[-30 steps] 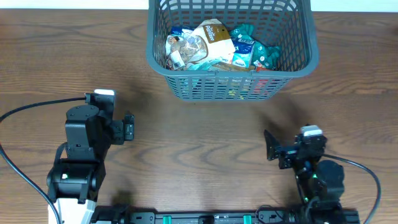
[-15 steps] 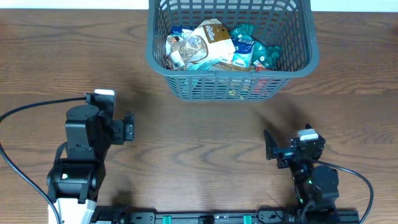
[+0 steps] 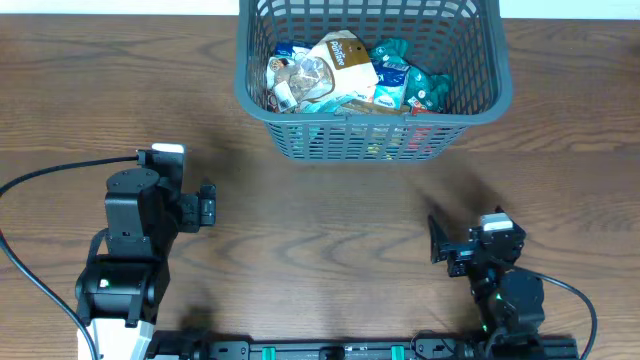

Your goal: Pack container

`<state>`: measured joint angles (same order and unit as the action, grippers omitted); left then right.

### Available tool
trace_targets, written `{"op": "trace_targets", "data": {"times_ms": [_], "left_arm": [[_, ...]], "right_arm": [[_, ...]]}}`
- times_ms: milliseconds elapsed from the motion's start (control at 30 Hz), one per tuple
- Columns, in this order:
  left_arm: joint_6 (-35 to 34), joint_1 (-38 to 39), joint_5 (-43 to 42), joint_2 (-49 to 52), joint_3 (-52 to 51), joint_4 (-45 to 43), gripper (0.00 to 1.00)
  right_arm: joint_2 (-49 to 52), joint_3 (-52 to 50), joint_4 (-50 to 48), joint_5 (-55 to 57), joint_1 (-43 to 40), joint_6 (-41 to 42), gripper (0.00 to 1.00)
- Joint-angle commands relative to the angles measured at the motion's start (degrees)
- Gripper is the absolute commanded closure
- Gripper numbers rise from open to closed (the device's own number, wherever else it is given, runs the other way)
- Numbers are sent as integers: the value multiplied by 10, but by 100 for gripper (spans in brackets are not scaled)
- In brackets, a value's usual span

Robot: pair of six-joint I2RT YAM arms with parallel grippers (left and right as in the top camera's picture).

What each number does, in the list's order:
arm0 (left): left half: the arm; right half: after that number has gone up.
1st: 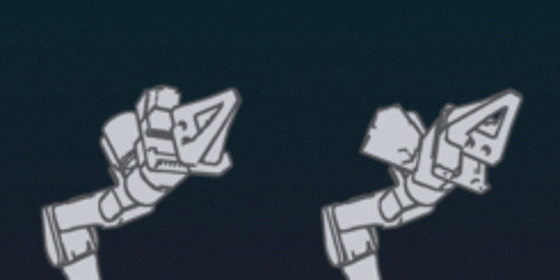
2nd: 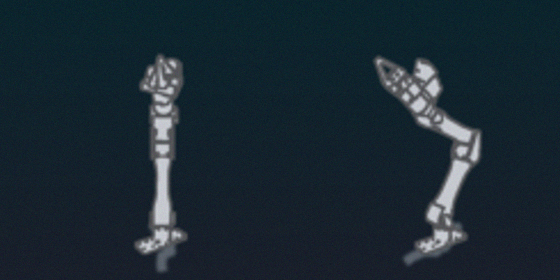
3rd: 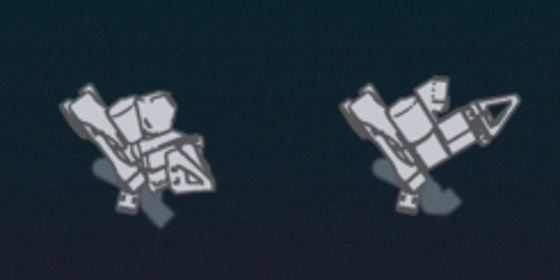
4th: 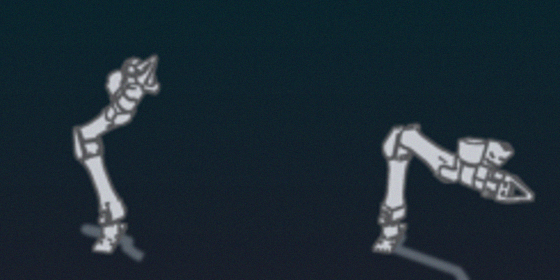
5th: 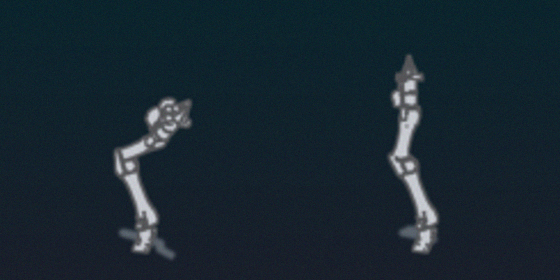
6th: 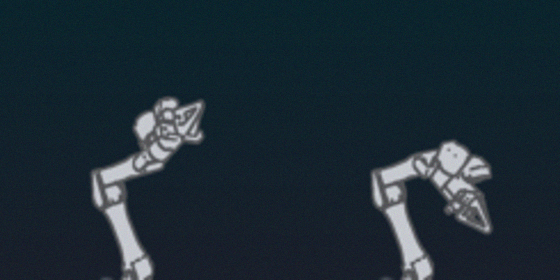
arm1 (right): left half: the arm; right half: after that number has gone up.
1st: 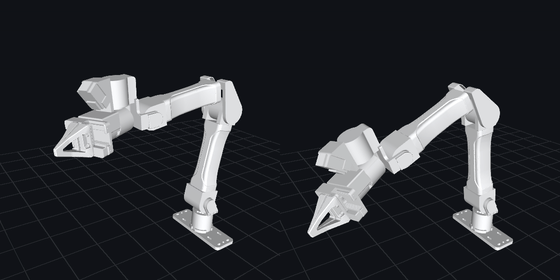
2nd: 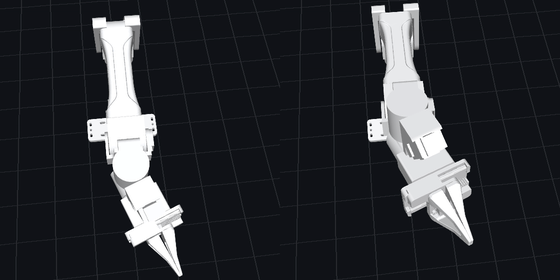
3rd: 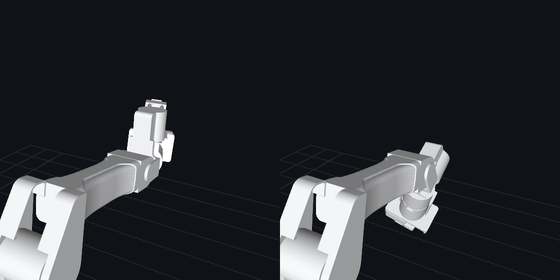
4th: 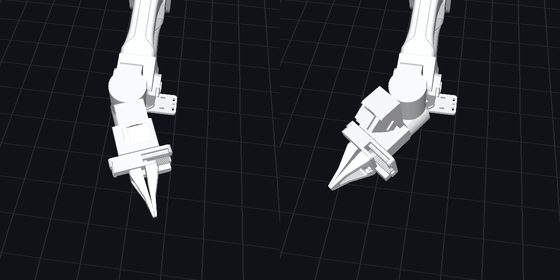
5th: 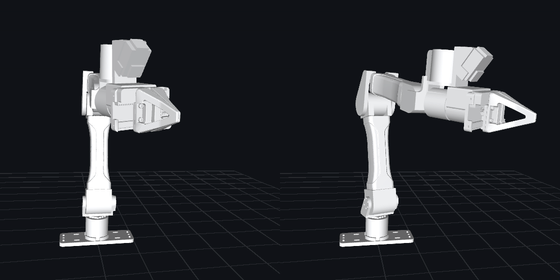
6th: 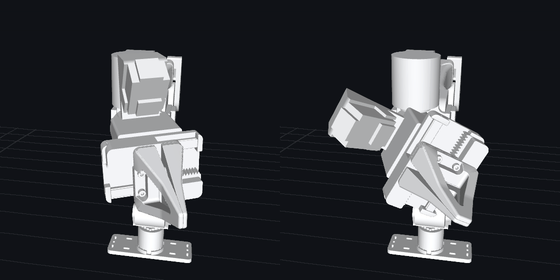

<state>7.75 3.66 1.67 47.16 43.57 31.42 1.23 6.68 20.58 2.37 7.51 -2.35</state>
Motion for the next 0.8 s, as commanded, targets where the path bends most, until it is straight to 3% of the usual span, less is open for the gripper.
{"op": "trace_targets", "data": {"times_ms": [0,767], "left_arm": [[7,3,-3,0,-2,-2,2],[7,3,-3,0,-2,-2,1]], "right_arm": [[-9,-4,4,2,-12,-14,1],[-9,-4,4,-9,-19,-5,1]]}}
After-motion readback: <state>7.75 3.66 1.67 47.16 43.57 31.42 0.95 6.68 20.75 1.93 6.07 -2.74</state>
